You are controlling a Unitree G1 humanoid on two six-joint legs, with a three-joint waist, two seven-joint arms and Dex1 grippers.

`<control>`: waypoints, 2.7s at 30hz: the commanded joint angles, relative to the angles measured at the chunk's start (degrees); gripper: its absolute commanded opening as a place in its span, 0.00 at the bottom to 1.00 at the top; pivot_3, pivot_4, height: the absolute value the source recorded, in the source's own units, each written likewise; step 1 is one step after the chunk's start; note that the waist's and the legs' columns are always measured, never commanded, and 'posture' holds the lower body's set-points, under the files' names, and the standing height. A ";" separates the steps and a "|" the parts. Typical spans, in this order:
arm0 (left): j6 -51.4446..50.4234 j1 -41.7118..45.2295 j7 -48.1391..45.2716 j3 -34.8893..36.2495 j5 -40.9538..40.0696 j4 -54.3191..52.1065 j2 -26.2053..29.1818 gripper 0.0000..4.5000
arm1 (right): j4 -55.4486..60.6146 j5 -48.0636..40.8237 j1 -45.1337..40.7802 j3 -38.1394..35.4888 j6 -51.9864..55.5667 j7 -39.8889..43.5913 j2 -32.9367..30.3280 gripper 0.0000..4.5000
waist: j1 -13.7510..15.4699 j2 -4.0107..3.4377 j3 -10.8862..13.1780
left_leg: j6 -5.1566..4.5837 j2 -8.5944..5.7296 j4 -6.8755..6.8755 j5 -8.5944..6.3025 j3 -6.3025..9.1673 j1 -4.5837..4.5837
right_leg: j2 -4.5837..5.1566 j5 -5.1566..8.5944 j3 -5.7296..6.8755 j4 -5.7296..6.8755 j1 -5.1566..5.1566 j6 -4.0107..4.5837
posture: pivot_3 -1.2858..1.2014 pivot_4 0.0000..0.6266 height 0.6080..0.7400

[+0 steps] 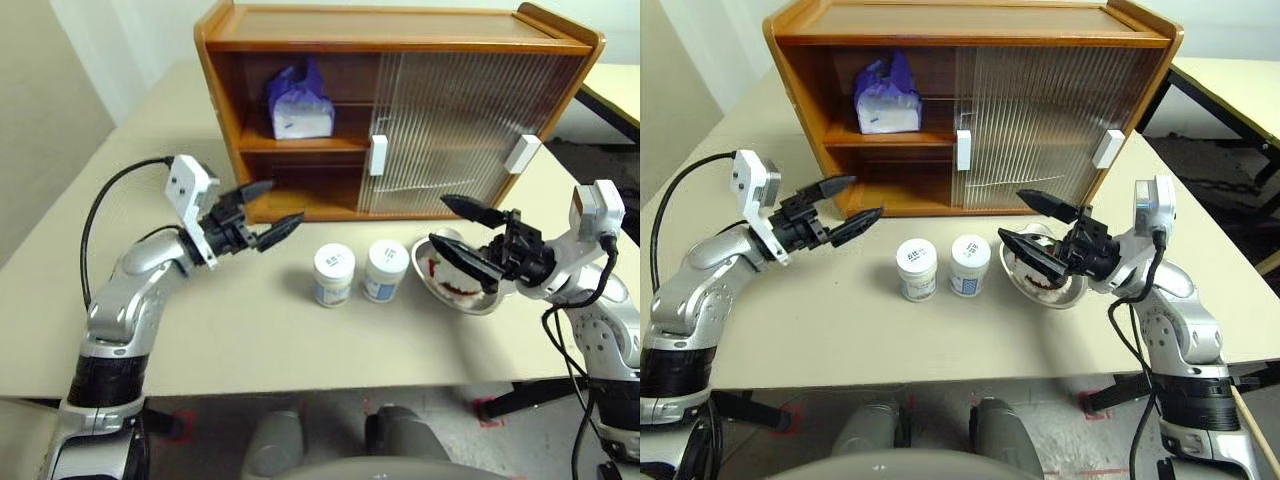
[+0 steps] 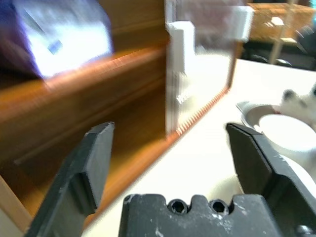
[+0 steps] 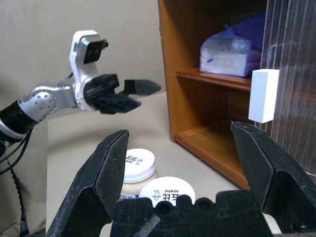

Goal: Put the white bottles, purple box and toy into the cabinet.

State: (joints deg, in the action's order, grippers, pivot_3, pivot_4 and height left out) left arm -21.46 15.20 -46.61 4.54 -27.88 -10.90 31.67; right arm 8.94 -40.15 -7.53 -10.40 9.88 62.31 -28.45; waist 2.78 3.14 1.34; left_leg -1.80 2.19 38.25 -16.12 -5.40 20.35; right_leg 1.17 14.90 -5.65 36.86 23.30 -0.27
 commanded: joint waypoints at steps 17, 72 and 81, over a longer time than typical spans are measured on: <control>21.14 -7.68 -18.55 -12.74 11.74 13.95 2.89 1.00 | -2.85 1.53 -0.57 -0.33 -0.67 4.35 -3.02 1.00 | -0.11 -0.22 0.09 | 0.01 0.07 -0.05 -0.01 -0.01 0.03 | 0.18 0.11 0.25 0.00 0.04 0.14 | 0.58 0.00 1.00; 19.00 18.56 26.68 -7.77 27.13 44.64 -23.15 0.68 | 0.86 1.35 -0.08 0.63 1.66 0.62 -3.01 1.00 | 1.58 -0.09 0.02 | -0.07 0.00 0.20 0.00 0.05 0.30 | -0.07 -0.32 0.05 -0.05 0.13 -0.20 | 0.57 0.00 1.00; 19.33 24.79 35.82 -6.47 29.10 54.25 -24.76 0.68 | 1.41 1.22 -0.38 0.60 2.10 0.33 -3.30 1.00 | 1.43 -0.07 0.03 | -0.07 -0.04 0.29 0.00 0.06 0.34 | -0.13 -0.35 0.03 -0.05 0.14 -0.23 | 0.56 0.00 1.00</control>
State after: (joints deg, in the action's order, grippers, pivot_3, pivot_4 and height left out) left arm -2.53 38.22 -12.62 -2.99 0.74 41.16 7.28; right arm 9.14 -38.82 -7.85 -9.66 11.51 62.70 -31.18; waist 4.21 3.06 1.37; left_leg -1.87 2.15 38.54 -16.12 -5.34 20.70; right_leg 1.05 14.55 -5.62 36.80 23.44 -0.51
